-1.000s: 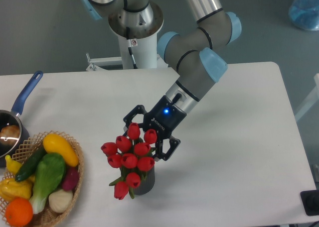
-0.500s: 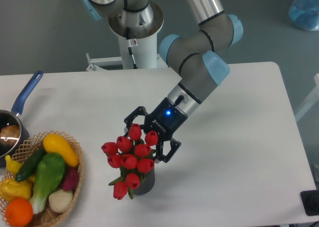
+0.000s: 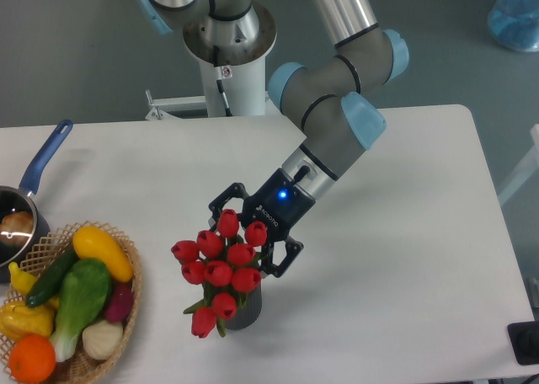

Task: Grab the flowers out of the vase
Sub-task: 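Close the gripper on the tulip bunch just above the vase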

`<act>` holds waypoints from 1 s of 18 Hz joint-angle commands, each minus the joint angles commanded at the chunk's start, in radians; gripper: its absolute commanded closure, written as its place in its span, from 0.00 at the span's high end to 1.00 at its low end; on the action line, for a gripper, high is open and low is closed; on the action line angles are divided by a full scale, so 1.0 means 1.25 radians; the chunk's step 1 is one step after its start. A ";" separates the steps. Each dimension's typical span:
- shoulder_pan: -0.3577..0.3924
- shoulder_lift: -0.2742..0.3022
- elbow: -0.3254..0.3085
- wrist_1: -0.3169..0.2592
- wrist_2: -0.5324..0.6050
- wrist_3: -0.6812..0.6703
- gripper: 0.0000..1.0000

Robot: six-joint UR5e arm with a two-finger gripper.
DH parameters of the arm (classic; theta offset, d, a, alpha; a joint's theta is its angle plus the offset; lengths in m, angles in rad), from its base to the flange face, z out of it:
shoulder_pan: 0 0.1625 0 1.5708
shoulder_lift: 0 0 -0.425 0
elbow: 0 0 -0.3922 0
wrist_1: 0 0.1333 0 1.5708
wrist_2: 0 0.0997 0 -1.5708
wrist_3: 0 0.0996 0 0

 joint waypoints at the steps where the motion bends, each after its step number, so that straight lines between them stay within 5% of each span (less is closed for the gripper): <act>1: 0.000 0.000 0.000 0.000 -0.001 0.000 0.98; 4: -0.001 0.000 0.000 0.000 0.000 0.000 0.79; 9: 0.001 0.000 0.002 0.001 0.000 0.001 0.77; 11: 0.002 0.000 0.004 0.001 -0.001 0.001 0.65; 15: 0.004 0.000 0.010 0.001 0.000 0.001 0.62; 16: 0.004 0.000 0.012 0.000 -0.001 0.000 0.52; 18: 0.005 0.000 0.012 0.001 0.000 0.000 0.50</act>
